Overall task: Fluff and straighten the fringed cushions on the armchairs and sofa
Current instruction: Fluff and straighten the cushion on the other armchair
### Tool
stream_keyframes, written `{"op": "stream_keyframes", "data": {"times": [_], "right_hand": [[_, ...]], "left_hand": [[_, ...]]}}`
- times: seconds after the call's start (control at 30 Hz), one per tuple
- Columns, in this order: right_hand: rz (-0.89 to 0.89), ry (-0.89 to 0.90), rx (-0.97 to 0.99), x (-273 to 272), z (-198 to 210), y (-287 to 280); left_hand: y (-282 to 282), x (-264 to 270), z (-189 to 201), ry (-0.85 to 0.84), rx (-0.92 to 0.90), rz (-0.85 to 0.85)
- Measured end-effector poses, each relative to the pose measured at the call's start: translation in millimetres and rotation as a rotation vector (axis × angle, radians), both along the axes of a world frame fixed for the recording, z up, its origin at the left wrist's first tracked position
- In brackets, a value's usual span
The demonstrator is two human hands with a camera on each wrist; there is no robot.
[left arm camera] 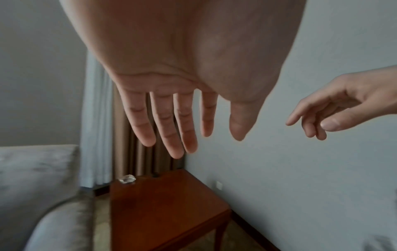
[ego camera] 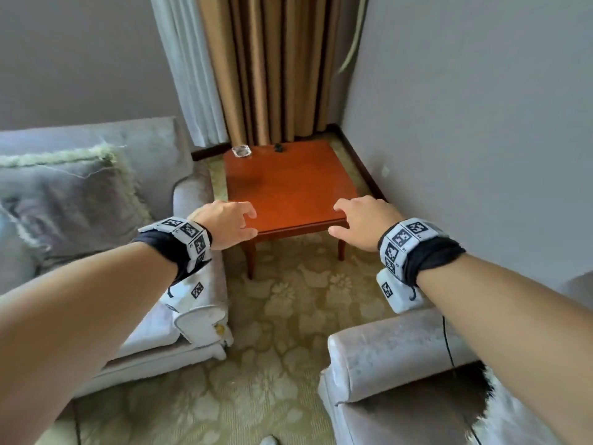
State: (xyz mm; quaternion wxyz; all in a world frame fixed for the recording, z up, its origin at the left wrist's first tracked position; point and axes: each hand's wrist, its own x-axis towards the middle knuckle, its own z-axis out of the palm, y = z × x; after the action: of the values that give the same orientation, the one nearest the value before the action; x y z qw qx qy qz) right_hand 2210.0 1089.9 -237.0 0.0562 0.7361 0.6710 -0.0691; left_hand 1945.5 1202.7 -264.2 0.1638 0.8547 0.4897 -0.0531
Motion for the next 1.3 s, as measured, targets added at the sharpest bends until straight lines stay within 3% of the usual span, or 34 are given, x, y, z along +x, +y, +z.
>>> {"op": "stream_keyframes", "data": {"times": [0.23, 0.43, 0.7, 1.07, 1.3], "right_hand": [[0.241, 0.049, 0.0, -151, 5, 125], [0.452, 0.033, -0.06, -254, -7, 208], [0.635, 0.081, -0.072, -362, -32, 333], [0.732, 0.122, -0.105, -464, -74, 443], [0.62, 0.208, 0.026, -530, -128, 496]], "left_hand": [[52, -162, 17, 0.009, 0.044, 0.263], [80, -267, 10, 0.072, 0.051, 0.401], [157, -367, -6, 0.112, 0.06, 0.581], [239, -461, -31, 0.132, 0.038, 0.598], [322, -550, -89, 0.08, 0.081, 0.494]]}}
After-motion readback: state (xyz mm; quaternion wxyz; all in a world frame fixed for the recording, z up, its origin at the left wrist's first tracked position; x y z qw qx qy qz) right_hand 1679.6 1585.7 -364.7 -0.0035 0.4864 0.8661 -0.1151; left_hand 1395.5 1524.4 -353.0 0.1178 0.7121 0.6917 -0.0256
